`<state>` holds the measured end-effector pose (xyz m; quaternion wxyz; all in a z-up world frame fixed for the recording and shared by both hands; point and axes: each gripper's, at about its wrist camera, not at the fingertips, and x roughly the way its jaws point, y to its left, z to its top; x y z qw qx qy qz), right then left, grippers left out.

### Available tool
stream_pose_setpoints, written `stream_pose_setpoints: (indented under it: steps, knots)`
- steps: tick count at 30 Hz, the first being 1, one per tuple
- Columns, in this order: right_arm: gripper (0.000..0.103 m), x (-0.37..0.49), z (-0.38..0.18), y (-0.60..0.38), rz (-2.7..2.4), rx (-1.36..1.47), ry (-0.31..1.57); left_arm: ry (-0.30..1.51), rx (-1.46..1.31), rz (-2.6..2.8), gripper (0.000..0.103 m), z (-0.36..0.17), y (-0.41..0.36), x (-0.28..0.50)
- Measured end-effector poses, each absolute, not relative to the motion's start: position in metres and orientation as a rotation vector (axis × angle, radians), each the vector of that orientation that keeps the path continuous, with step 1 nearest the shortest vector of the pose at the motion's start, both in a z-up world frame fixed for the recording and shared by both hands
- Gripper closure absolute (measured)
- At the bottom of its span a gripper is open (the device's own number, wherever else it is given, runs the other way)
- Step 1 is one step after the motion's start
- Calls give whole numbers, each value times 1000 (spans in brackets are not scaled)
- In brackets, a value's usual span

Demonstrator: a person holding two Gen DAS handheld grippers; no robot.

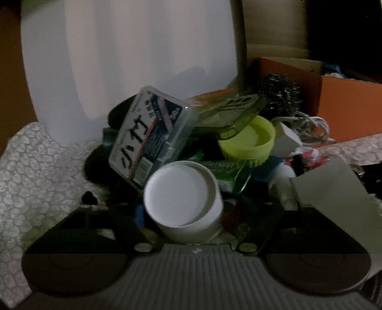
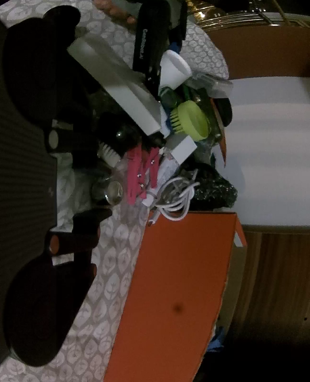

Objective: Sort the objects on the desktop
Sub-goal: 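Grasp the white cylinder with the left tool while the right tool grasps the metal cup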

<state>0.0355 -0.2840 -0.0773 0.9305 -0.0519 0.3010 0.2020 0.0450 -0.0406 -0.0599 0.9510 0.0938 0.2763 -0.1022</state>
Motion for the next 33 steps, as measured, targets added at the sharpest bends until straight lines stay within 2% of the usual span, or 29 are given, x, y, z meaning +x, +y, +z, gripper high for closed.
stream_pose_setpoints:
  steps: [6, 33]
  knots:
    - [80, 32, -75, -289, 401, -82, 602, 572, 166, -209, 45, -58, -38, 46]
    - [80, -9, -37, -300, 349, 5, 518, 486, 145, -343, 44, -20, -48, -4]
